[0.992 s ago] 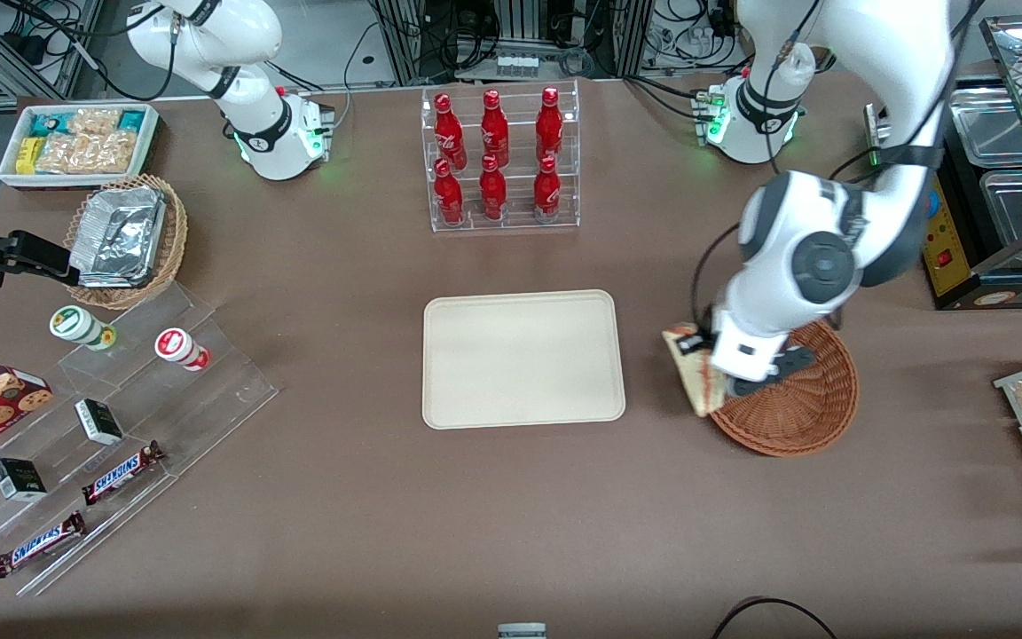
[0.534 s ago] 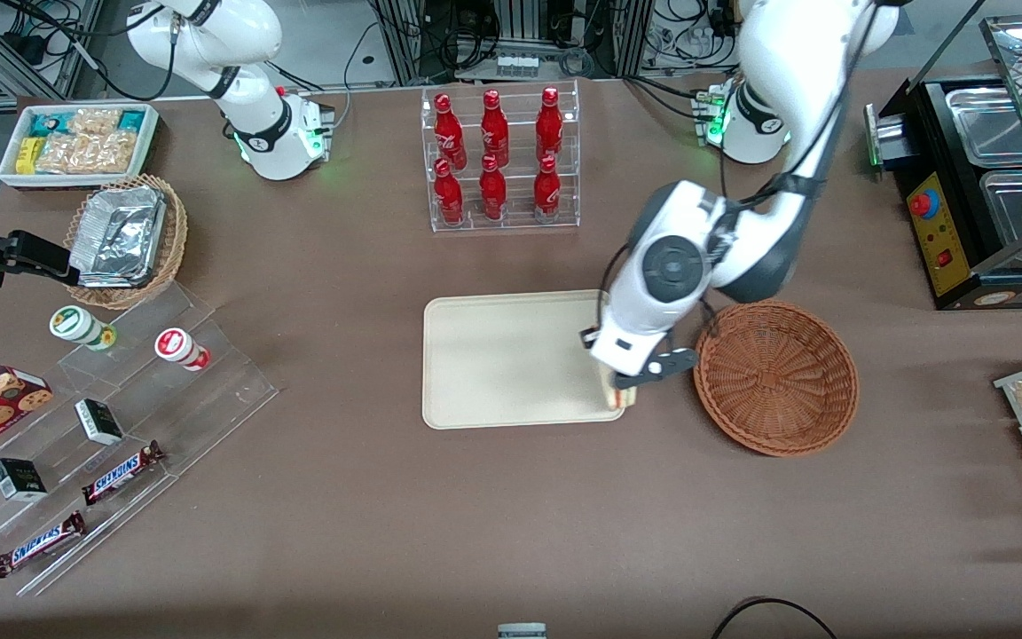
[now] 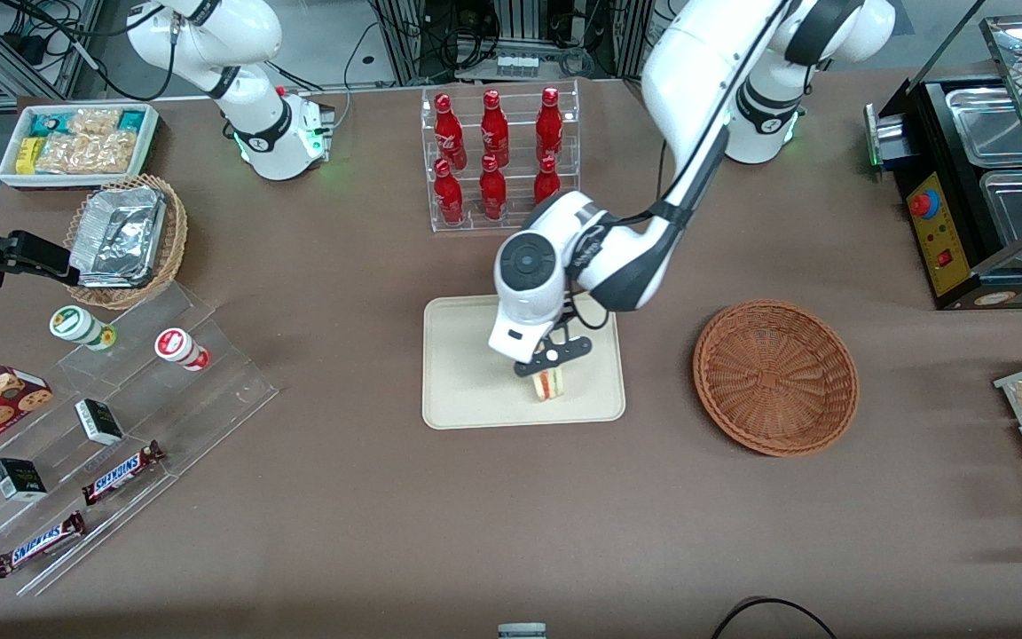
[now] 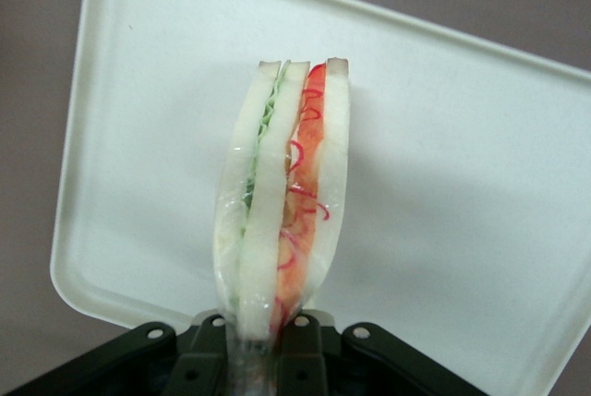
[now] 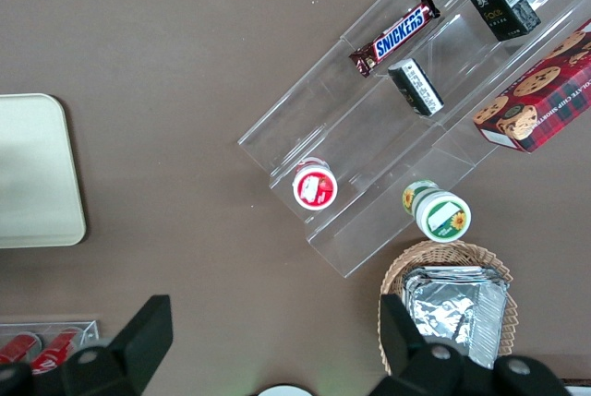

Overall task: Place sandwich from basket to tray
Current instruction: 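Lower the sandwich onto the tray and open the left gripper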

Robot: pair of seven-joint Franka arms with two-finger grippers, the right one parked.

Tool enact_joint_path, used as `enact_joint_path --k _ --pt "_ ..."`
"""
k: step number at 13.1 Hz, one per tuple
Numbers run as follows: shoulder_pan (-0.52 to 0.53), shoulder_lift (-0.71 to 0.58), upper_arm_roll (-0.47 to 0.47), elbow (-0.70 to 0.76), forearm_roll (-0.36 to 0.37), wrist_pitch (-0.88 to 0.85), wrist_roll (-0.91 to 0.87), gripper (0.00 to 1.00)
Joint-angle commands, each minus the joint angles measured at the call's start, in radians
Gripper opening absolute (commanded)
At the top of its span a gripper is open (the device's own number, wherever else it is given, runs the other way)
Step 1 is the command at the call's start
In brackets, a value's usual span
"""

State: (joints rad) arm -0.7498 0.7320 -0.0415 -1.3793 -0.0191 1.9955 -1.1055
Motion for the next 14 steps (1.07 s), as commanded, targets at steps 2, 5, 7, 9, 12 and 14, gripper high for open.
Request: enact_joint_path --k 2,5,7,9,12,14 --pt "-0.034 0.058 0.017 0.095 0.024 -0.050 -0.042 0.00" --pt "-0.034 0.075 0.017 0.100 0.021 -0.040 -0.080 0.00" --pt "-0.034 0.111 0.017 0.141 0.021 -0.040 -0.114 0.00" --pt "-0.033 0.113 0.017 0.144 0.011 -0.040 -0.120 0.00" --pt "-0.033 0.113 0.017 0.143 0.014 -0.040 -0.105 1.00" --pt "-0.034 0.107 0.017 0.141 0.021 -0.041 -0.105 1.00"
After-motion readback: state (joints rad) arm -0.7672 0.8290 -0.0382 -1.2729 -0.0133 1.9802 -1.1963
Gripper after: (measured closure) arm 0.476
